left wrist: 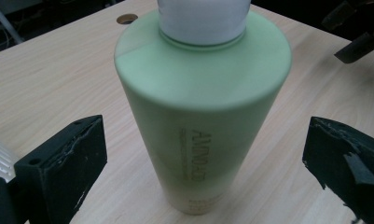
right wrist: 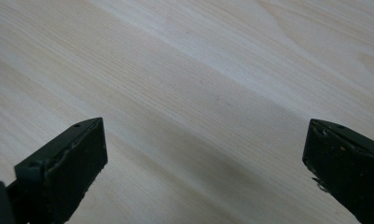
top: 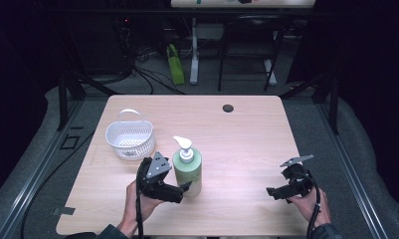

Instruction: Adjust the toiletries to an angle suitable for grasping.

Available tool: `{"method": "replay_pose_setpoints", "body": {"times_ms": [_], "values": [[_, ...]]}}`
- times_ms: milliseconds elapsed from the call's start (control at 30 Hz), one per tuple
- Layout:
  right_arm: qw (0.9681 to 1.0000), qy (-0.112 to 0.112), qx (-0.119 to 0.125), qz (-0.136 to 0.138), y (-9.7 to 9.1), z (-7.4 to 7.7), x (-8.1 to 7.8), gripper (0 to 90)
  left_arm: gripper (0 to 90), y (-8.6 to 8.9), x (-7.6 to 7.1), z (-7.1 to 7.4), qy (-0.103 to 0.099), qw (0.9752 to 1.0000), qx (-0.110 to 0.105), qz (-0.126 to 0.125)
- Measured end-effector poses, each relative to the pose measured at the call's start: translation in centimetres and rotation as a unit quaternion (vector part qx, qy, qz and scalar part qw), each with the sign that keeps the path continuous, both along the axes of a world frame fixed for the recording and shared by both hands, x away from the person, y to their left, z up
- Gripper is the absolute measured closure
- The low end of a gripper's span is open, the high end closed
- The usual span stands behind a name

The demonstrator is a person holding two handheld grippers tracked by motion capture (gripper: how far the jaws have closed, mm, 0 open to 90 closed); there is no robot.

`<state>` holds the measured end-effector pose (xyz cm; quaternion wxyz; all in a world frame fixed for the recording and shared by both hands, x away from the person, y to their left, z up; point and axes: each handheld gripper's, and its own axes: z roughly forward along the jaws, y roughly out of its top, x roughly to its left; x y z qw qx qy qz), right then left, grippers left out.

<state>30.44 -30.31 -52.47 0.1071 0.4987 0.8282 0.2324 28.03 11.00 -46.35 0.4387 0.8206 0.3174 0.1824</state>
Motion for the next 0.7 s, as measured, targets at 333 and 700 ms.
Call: {"method": "replay_pose_setpoints", "body": {"times_ms": [333,700], "values": [[1.0,0.001,0.004,0.0,0.0,0.0,-0.1,0.0,0.0,-1.0,1.0,0.0,-0.014,0.9996,-0.021,0.01],[1.0,0.0,0.007,0.003,0.0,0.1,-0.1,0.0,0.4,-1.8,1.8,-0.6,-0.018,0.9992,-0.035,0.006]]}}
